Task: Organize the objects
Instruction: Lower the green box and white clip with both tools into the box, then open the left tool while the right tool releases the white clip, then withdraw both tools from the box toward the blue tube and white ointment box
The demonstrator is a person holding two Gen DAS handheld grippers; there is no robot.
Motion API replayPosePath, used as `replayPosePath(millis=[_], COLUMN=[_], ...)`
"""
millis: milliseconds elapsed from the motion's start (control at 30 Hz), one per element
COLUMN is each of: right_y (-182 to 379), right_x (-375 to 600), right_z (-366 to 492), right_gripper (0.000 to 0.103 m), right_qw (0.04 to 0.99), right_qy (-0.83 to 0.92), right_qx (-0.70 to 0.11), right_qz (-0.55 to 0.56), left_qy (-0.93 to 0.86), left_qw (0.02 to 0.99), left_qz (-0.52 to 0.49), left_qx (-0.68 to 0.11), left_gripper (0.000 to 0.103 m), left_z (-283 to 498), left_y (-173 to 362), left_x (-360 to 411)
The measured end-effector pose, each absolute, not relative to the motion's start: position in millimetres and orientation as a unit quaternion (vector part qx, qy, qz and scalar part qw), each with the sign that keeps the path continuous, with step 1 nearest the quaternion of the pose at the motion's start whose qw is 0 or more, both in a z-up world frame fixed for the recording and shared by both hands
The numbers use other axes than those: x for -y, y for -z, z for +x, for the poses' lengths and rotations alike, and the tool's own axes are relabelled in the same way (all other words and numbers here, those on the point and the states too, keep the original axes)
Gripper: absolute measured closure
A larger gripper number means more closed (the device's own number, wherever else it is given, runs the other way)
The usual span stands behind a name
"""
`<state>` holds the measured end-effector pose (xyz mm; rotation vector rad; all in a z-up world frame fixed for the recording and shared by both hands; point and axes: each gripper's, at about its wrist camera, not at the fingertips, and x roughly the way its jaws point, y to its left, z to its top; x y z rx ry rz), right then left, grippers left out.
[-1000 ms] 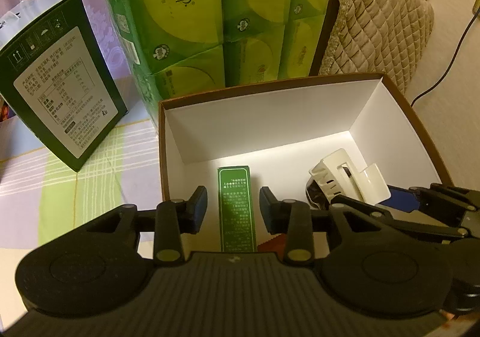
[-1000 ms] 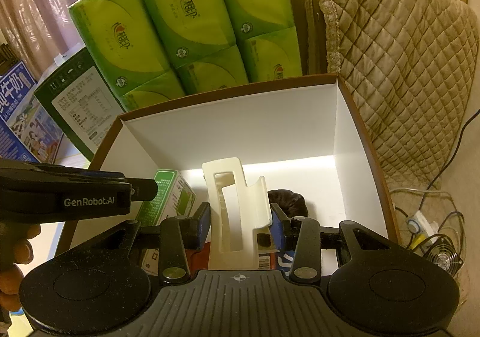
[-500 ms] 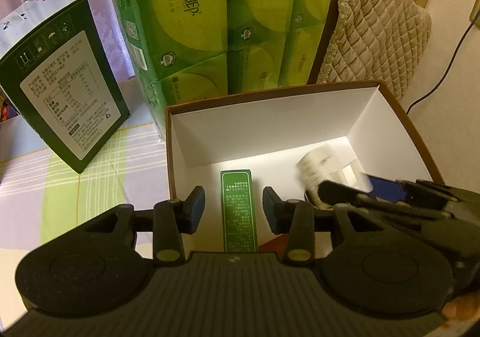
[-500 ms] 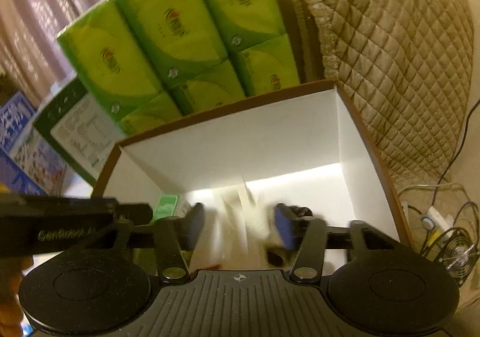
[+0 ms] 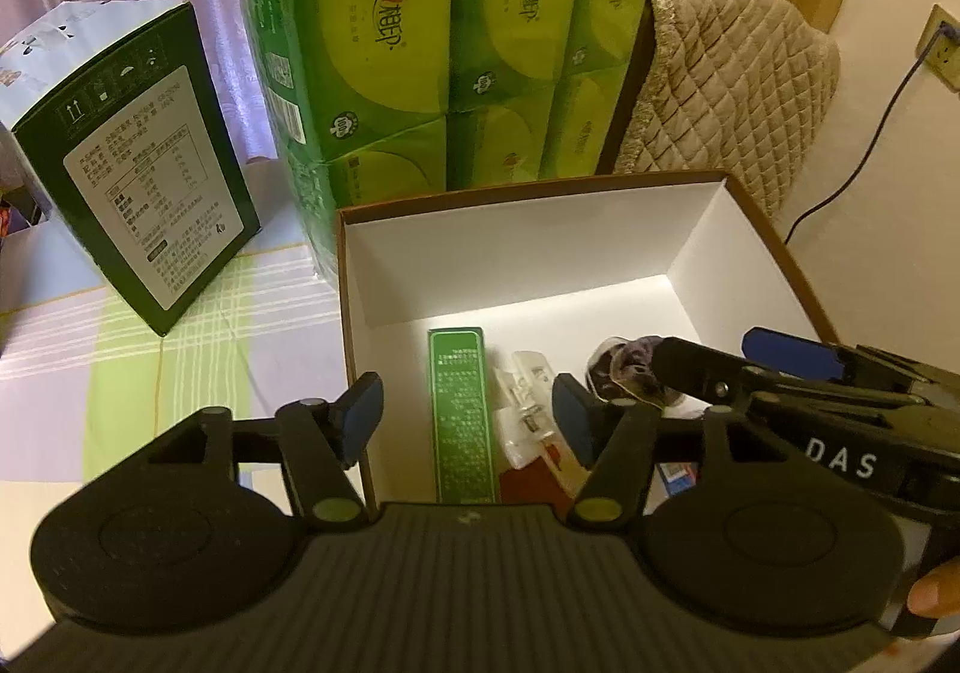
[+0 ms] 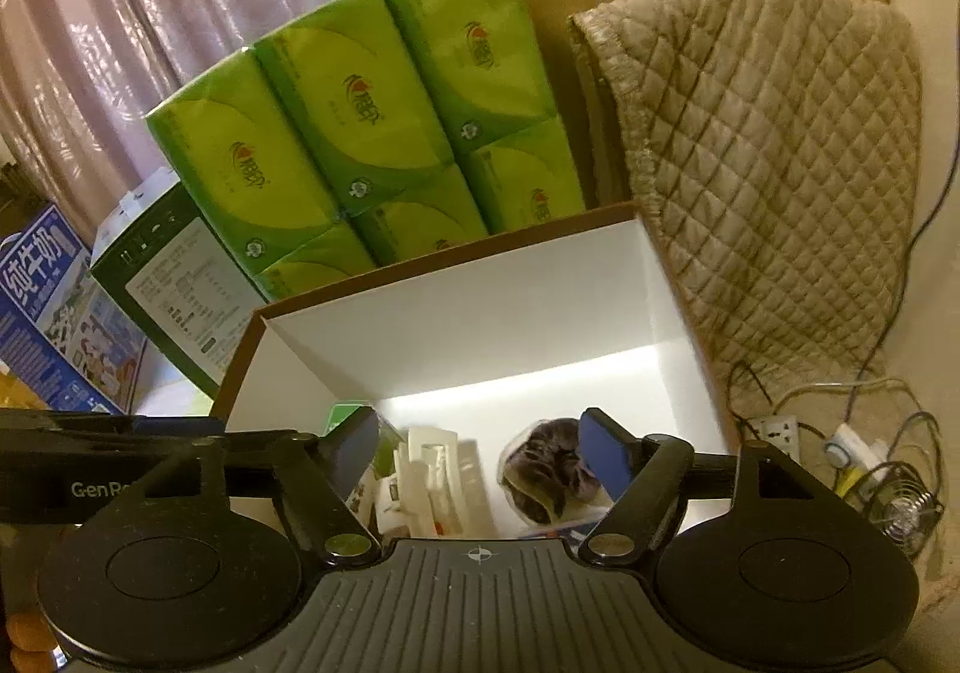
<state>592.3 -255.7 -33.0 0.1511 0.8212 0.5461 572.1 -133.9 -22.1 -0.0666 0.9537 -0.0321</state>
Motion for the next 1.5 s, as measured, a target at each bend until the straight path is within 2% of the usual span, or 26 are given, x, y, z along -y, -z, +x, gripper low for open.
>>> replayPosePath(millis=[167,367,933,1500], right_y=[19,6,-18,-27], right_x=[269,286,306,301], right_z=[576,551,469,392], right_gripper=[0.024,0.017,0.014,0.014], right_qw=[0.883,0.883,0.886,0.881], right_qy=[-0.253,-0.248,-0.240,-0.258], right_qx=[-0.388,-0.392,-0.392,-0.394], right_qz=[0.074,0.074,0.064,0.047], left_qy=[0.027,0.039,0.050,0.028], left_qw=[0.892,0.893,0.897,0.901], left_qz=[-0.033,-0.042,-0.039,-0.033], left_qx=[-0.450,-0.447,-0.437,-0.431], left_gripper=[0.030,0.021,0.014,0.012], left_z=[557,533,455,371], left_y=[13,4,-25,-35], left_x=[137,138,134,122])
